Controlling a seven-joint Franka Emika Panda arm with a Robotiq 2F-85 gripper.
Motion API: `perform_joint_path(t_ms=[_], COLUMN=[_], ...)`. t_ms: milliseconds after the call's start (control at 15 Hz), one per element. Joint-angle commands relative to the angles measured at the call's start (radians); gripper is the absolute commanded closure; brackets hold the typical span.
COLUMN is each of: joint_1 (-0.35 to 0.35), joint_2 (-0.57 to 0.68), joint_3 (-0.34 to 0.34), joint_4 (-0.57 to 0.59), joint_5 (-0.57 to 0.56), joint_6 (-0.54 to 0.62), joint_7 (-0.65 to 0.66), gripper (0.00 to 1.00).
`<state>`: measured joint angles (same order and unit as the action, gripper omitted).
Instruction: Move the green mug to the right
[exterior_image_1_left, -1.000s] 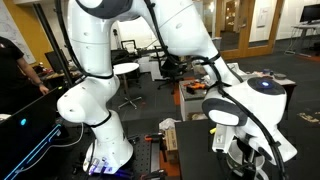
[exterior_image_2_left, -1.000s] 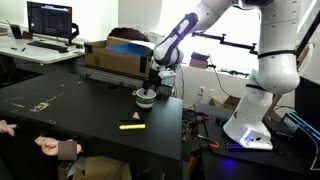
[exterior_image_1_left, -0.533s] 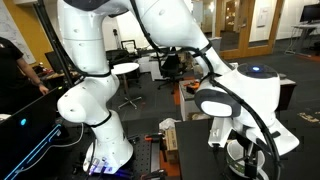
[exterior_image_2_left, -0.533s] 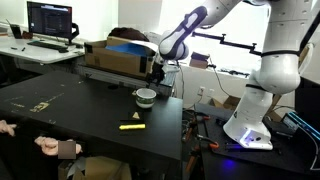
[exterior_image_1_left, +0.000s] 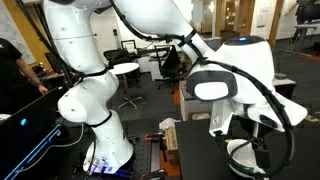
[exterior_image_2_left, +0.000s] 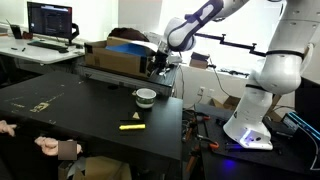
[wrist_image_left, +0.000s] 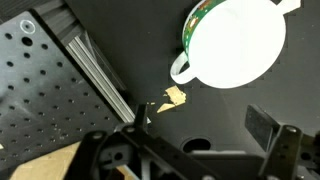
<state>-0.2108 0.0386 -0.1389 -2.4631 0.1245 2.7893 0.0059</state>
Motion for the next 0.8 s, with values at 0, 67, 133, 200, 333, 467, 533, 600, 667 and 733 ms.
perform_joint_path(t_ms=[0, 67, 133, 200, 333, 467, 533, 600, 667, 733], joint_1=[0.025, 0.033, 0.043, 0.055, 0.087, 0.128, 0.149, 0.169, 0.189, 0.195], joint_2=[-0.108, -0.128, -0.145, -0.156, -0.177, -0.191, -0.194, -0.196, -0.195, -0.189], joint_3=[-0.005, -0.001, 0.003, 0.005, 0.003, -0.002, -0.006, -0.009, -0.014, -0.015], joint_4=[-0.058, -0.063, -0.065, -0.062, -0.059, -0.053, -0.048, -0.043, -0.037, -0.03], joint_5=[-0.064, -0.076, -0.07, -0.068, -0.037, 0.004, 0.032, 0.061, 0.093, 0.1], joint_6=[0.024, 0.019, 0.008, -0.006, -0.029, -0.056, -0.071, -0.086, -0.099, -0.106], joint_7=[-0.026, -0.046, -0.087, -0.125, -0.229, -0.35, -0.413, -0.477, -0.542, -0.57], gripper=[0.0, 0.0, 0.0, 0.0, 0.0, 0.0, 0.0, 0.0, 0.0, 0.0])
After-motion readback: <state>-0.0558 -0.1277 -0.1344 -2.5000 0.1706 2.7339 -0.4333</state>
